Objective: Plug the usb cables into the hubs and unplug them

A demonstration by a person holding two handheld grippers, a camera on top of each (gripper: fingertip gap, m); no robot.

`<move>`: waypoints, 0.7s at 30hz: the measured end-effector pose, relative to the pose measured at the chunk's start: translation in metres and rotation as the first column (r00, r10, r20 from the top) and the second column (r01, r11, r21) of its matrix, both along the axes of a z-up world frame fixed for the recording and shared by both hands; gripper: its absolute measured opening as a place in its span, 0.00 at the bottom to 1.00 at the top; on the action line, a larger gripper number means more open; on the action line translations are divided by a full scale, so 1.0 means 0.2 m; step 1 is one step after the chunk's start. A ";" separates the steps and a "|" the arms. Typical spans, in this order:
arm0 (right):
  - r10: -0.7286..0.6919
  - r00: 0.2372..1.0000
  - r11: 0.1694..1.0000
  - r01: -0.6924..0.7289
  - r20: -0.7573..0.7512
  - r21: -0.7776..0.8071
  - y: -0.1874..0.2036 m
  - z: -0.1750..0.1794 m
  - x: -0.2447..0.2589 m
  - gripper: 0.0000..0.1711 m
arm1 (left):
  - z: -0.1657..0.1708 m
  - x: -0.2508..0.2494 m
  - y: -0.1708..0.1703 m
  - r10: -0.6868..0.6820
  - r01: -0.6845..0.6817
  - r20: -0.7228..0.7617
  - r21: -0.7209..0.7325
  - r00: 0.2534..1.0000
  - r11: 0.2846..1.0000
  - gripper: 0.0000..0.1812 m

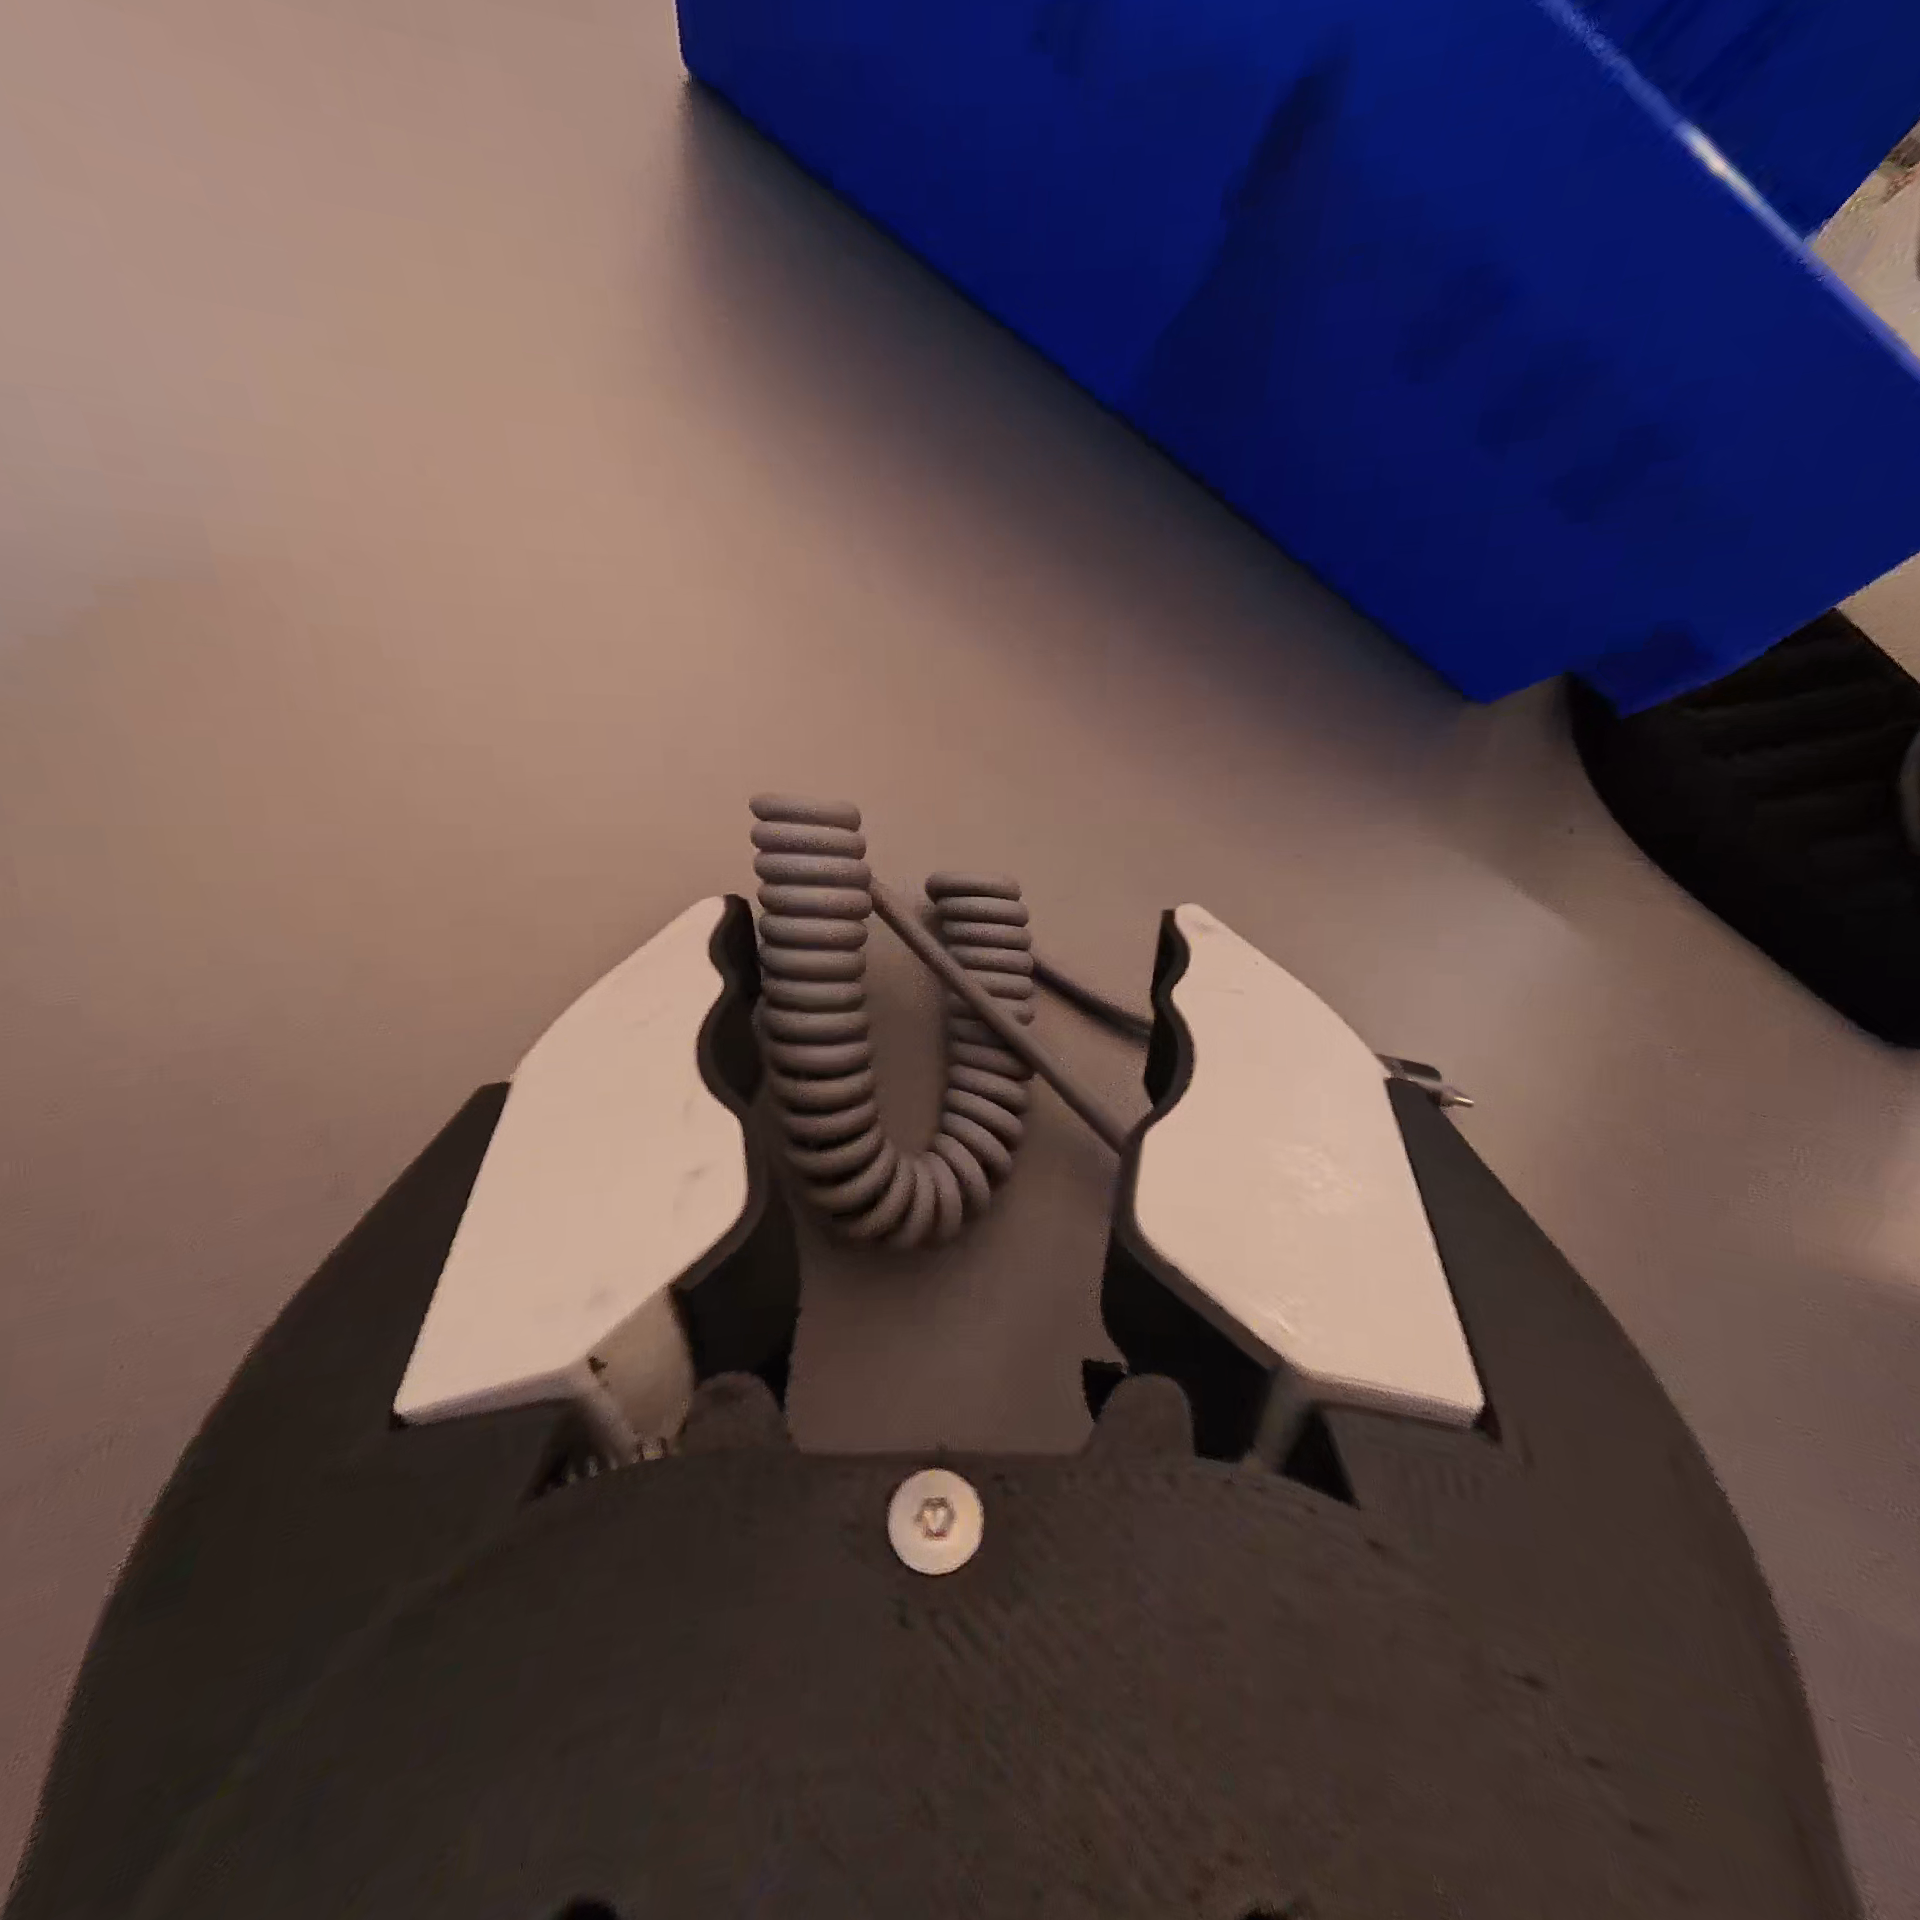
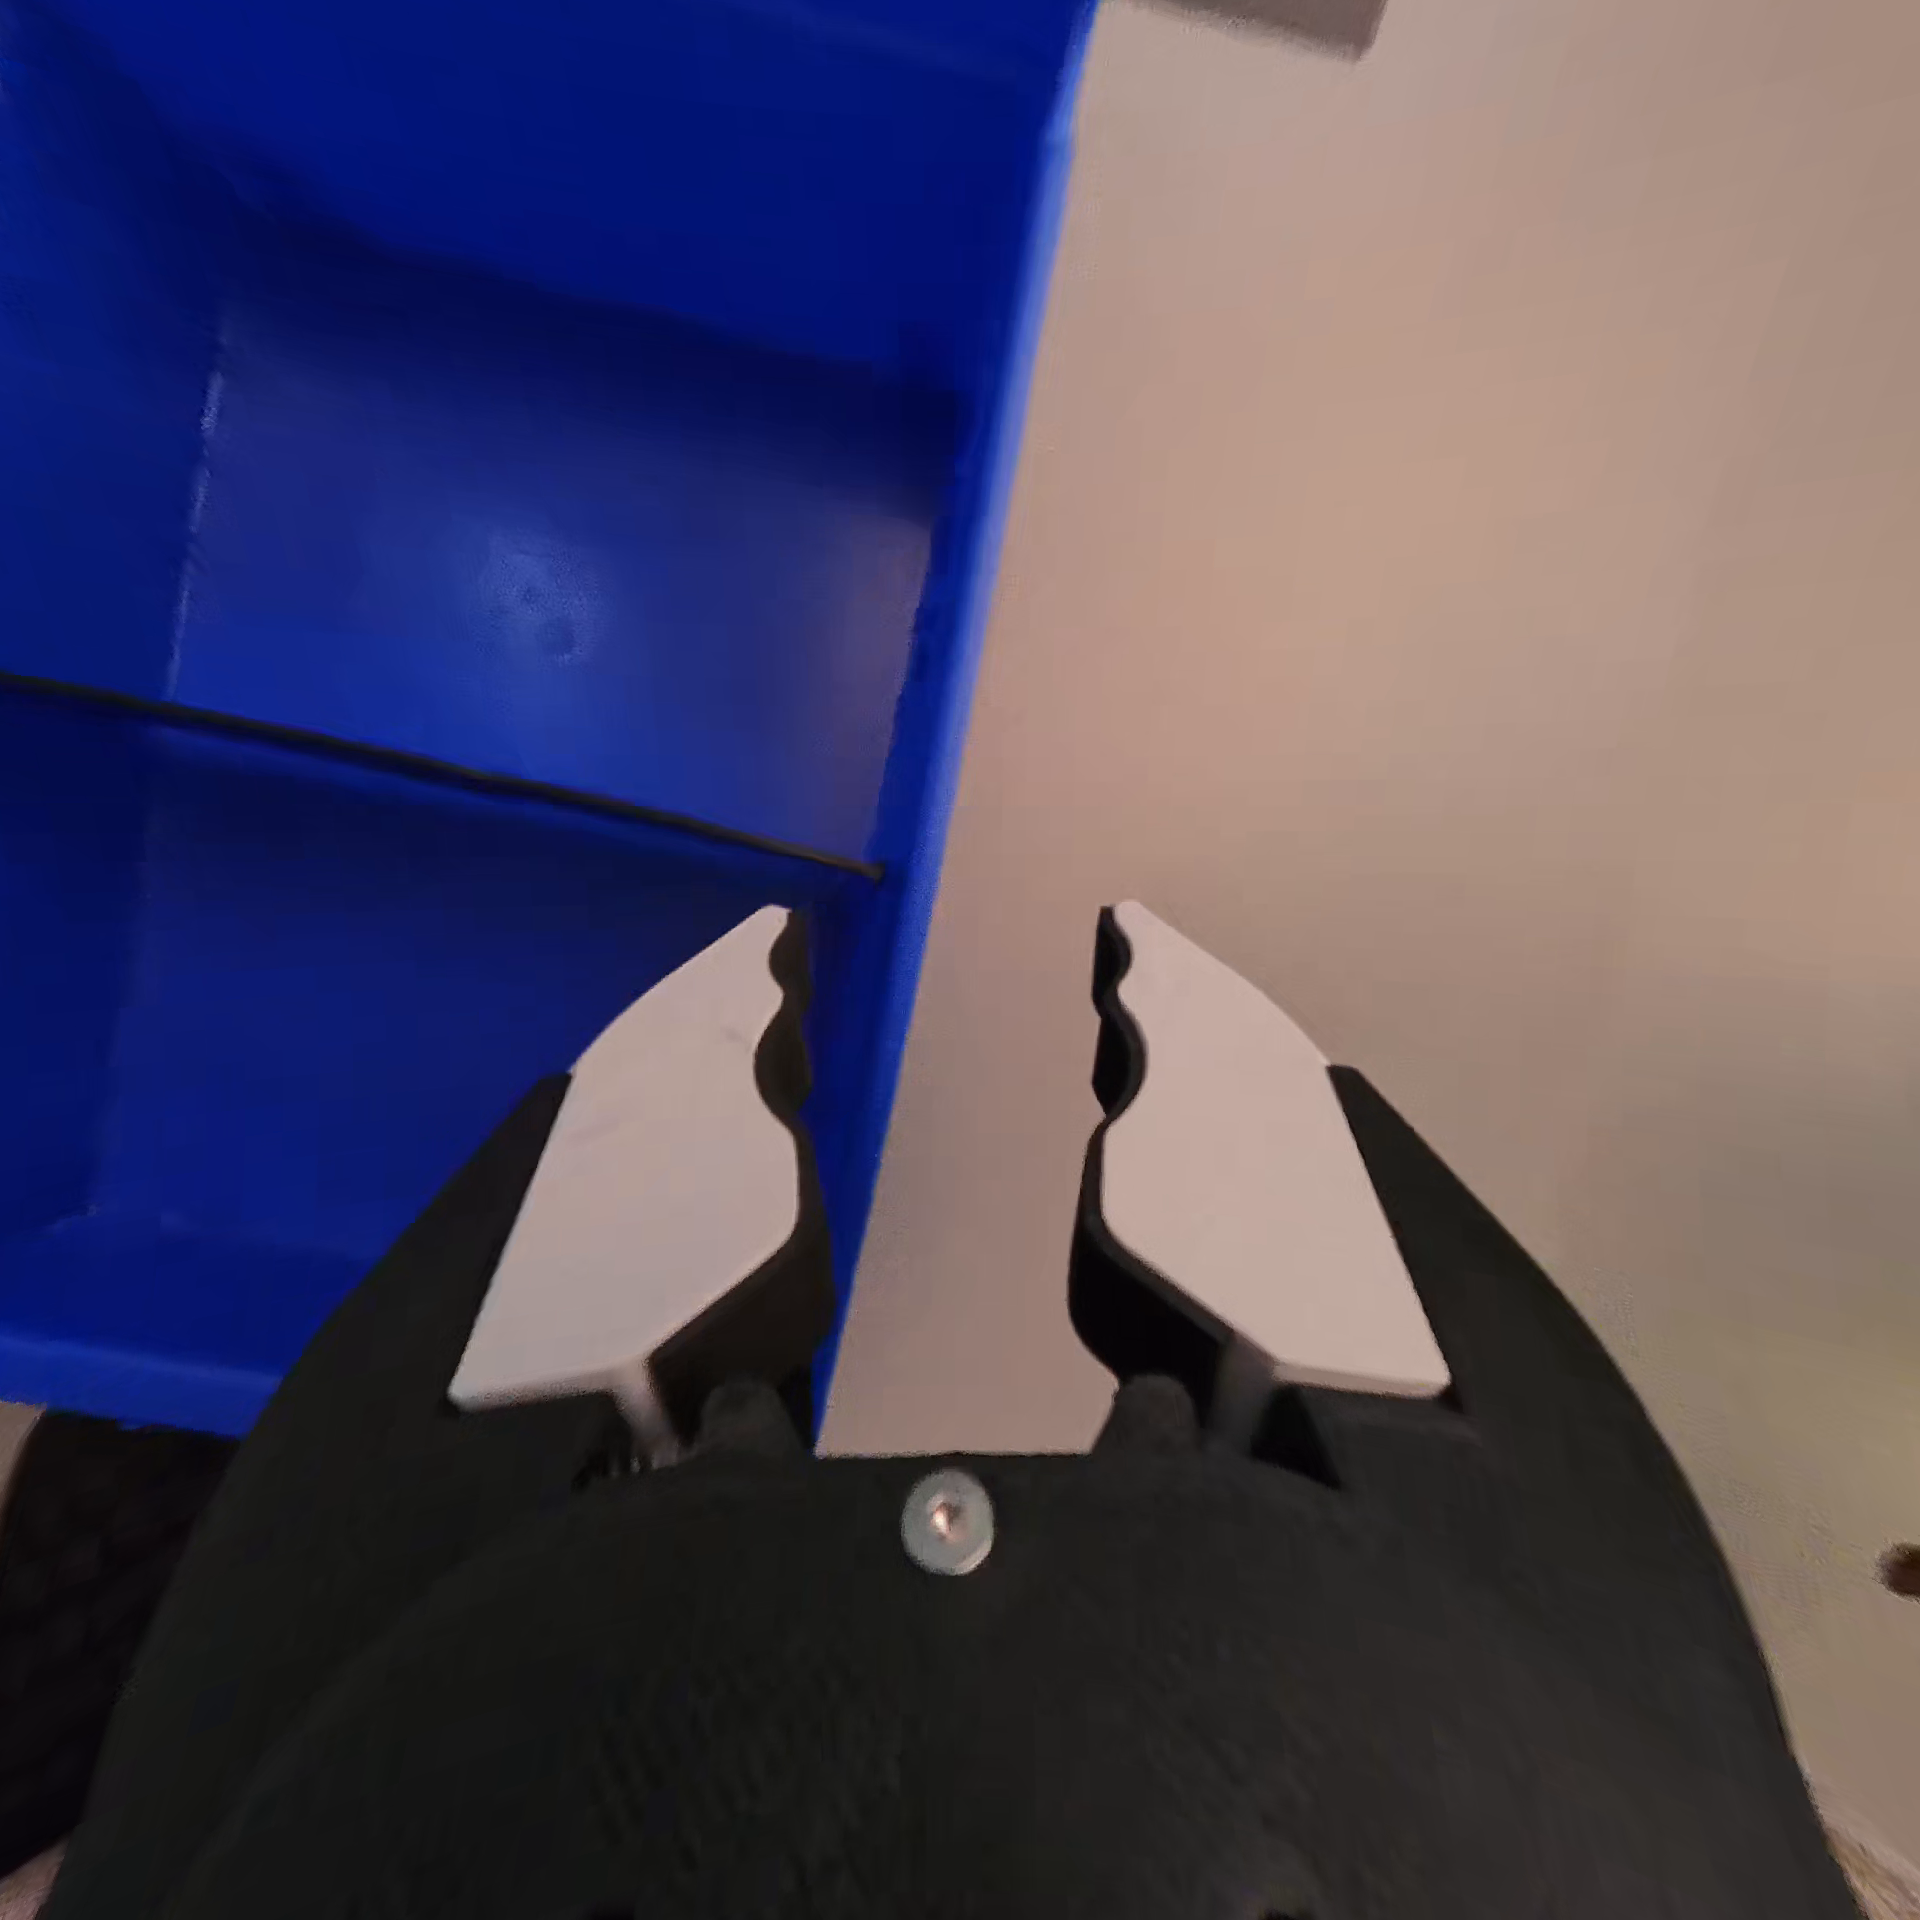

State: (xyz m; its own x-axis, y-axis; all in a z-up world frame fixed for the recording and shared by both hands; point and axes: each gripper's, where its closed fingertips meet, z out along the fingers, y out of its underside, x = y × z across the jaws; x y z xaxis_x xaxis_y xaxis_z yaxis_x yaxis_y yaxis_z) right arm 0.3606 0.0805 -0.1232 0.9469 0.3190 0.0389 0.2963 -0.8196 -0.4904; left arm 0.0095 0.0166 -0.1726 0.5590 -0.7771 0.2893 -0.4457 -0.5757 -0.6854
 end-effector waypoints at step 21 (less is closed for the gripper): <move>-0.154 0.972 0.974 0.120 -0.176 -0.193 -0.11 -0.10 0.07 0.15 | 0.98 -1.24 0.03 0.521 -0.450 0.005 0.513 0.853 0.731 0.23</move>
